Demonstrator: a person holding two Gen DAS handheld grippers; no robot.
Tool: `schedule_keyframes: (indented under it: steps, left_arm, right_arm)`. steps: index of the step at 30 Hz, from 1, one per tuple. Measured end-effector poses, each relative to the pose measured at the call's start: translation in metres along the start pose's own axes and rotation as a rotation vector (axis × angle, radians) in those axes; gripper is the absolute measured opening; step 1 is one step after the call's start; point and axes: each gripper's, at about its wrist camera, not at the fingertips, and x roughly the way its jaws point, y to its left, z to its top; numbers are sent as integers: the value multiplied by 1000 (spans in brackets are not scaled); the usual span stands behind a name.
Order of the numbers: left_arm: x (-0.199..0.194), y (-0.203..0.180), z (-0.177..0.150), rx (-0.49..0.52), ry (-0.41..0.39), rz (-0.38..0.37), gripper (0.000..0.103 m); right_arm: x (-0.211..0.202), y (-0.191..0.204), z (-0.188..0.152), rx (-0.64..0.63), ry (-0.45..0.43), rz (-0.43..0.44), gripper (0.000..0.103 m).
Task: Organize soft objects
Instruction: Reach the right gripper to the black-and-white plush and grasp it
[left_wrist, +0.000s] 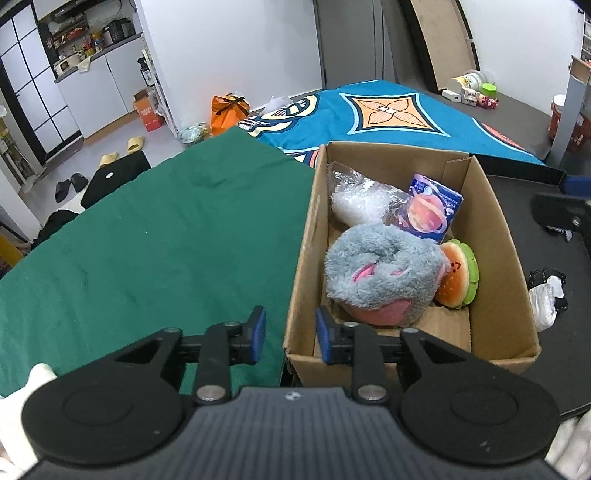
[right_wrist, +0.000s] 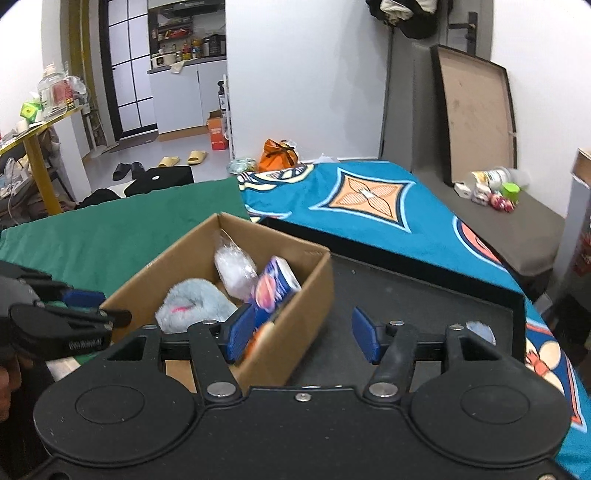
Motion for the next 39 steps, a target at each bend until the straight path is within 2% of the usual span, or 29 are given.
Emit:
schedule_keyframes:
  steps: [5, 8, 12, 14, 16, 26, 33, 39]
  left_arm:
    - [-7, -8, 1, 36, -20, 26, 50]
    - [-9, -15, 1, 72, -24, 45, 57]
    - [-10, -22, 2, 111, -20, 63, 61]
    - [-11, -25, 2, 121, -19, 66, 68]
    - [-12, -29, 2, 137, -17, 71, 71]
    - [-10, -47, 8, 221, -7, 105, 73]
    - [0, -59, 14, 274, 14, 141, 73]
    - [1, -66, 19, 309, 26, 175, 73]
  right_arm:
    - [-4, -13, -12, 35, 12, 4, 58]
    - [-5, -21, -20, 50, 16, 3, 60]
    - [-3, -33, -34, 86, 29, -2, 60]
    - [-1, -40, -41, 105, 31, -5, 60]
    - [1, -46, -49, 132, 30, -18, 60]
    - [16, -90, -79, 296, 49, -70, 53]
    - [36, -96, -96, 343, 103, -61, 50]
    - [43, -103, -100, 388, 110, -58, 50]
